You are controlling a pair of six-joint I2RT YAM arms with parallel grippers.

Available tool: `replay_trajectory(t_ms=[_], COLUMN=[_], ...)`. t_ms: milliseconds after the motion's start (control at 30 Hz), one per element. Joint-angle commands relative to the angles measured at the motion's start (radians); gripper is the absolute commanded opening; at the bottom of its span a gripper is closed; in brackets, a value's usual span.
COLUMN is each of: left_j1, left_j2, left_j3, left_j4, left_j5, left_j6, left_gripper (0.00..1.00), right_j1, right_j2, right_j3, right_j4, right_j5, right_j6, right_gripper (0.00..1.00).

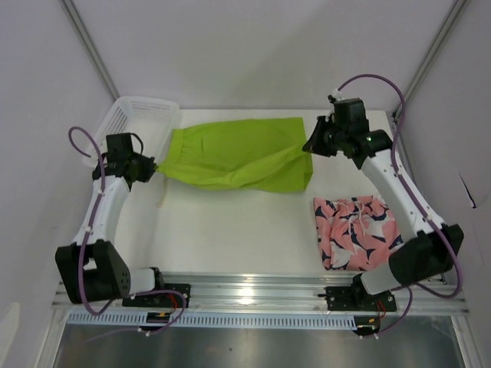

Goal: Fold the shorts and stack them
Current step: Fold the shorts

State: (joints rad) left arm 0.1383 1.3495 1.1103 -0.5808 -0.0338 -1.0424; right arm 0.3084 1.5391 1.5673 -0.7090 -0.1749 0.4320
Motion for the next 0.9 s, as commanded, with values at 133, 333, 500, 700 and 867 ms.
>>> replay_trajectory(t_ms=[133,333,500,700,867], left_j1=[-0.003,-0.003,-0.003,-0.003,-0.003], left_j2=[-0.332,-0.553,-0.709,-0.727,-0.69], left_j3=[-0.19,-0.313,-0.374,-0.362,-0.316], left_j4=[-0.039,-0.108,-0.177,-0.231,-0.22], left_j5=[0.018,0.056,0.057,0.071,-0.008], left_j6=[0.048,0.062,0.055,0.05,0.059], left_gripper=[0.0,0.0,0.0,0.0,0.01], right_j1=[0.104,0.156,0.156,0.156,0.15], right_j2=[-0.435,-0.648,-0.752,-0.717,-0.654], right_j3=[-0.164,-0.22,-0.217,-0.208,-0.191], right_j4=[-0.082,-0.237,-0.302,-0.294,-0.276], right_j5=[0.041,0.074,0.075,0.022,0.046], right_j6=[0.008,0.031,0.045,0.022,-0.015], right_gripper=[0.0,0.0,0.0,0.0,0.0])
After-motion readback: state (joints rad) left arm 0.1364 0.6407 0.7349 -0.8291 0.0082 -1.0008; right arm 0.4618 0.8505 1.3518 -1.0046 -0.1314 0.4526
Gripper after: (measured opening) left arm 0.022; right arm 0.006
